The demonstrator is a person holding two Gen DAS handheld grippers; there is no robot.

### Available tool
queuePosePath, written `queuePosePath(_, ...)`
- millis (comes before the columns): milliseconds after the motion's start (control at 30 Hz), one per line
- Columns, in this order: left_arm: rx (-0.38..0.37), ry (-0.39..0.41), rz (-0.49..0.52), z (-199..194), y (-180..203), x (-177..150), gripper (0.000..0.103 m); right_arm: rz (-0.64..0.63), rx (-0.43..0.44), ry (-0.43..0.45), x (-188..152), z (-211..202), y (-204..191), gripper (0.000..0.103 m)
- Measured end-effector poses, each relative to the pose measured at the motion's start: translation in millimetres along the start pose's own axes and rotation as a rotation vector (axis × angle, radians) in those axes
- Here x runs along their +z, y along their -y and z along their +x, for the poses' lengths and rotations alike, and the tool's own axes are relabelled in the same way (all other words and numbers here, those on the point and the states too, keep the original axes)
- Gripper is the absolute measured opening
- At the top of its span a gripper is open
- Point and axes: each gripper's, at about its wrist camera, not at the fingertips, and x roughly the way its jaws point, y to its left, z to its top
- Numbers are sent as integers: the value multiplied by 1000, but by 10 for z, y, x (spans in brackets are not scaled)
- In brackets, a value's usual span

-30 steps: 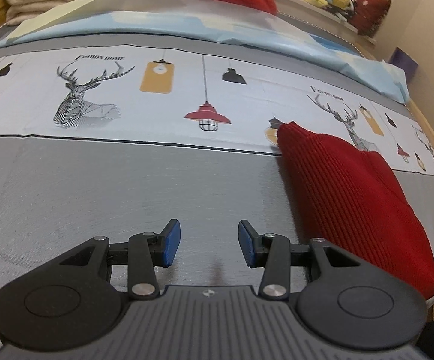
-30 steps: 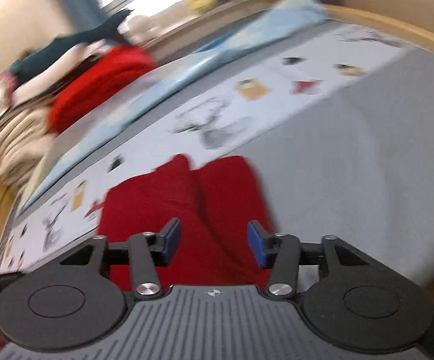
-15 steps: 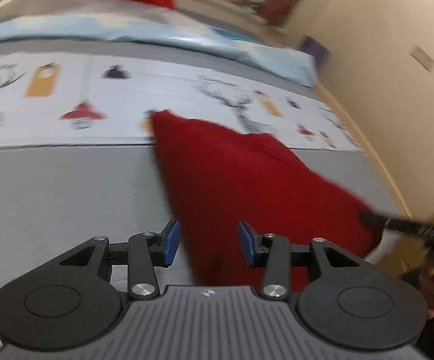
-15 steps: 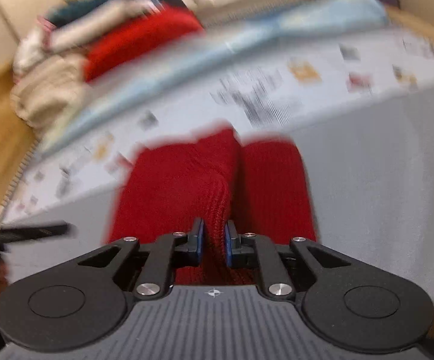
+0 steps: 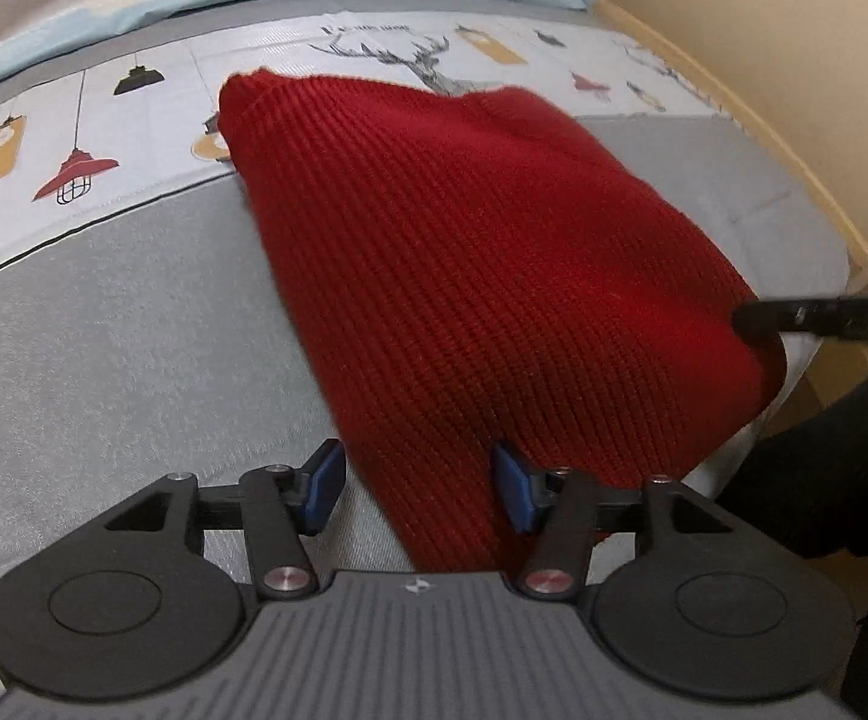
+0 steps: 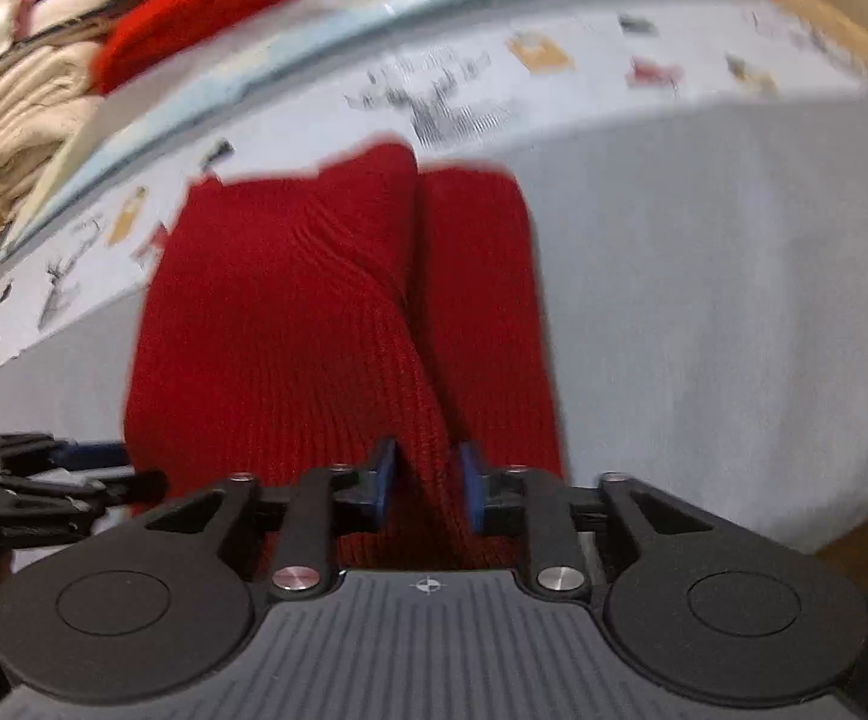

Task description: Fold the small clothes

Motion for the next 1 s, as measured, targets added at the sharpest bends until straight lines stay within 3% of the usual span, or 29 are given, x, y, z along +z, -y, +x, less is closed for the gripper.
queuePosePath(33, -3, -1, -7, -3, -17, 4, 61, -18, -2, 32, 57, -55, -39, 55)
queuePosePath(67, -3, -3, -11, 0, -25, 4, 61, -37, 2, 69, 145, -101, -73, 62)
queuePosePath(200, 8, 3, 15, 7, 14, -5, 61, -72, 17, 132, 526, -70, -143, 63)
queuePosePath(300, 8, 0, 18, -72, 18, 7, 62, -2, 36, 134, 860, 167, -125, 63)
queuePosePath(500, 11, -17, 27, -43, 6, 48, 66, 122, 41, 22, 1069, 868, -149, 63)
queuePosePath(600, 6, -25, 26, -32, -15, 55, 67, 140, 57, -33, 1104, 1072, -200, 52)
queuePosePath(667, 5, -23, 24, -46, -12, 53, 67, 150, 40, -6, 1131, 1064, -211, 18)
queuePosePath(767, -9, -16, 11, -60, -38, 68, 68, 176, 96, 148, 1138, 797, -220, 15)
queuePosePath(833, -17, -16, 8, -68, -56, 70, 69, 140, 82, 207, 1081, 673, -256, 15)
queuePosePath(900, -16, -29, 18, -51, -66, 58, 70, 90, -33, 136, 966, 806, -268, 16)
queuePosePath(967, -17, -36, 23, -43, -80, 48, 73, 8, -137, 30, 805, 1035, -261, 24)
queuePosePath(1000, -16, -35, 18, -49, -91, 43, 73, 14, -146, 58, 787, 1007, -246, 28)
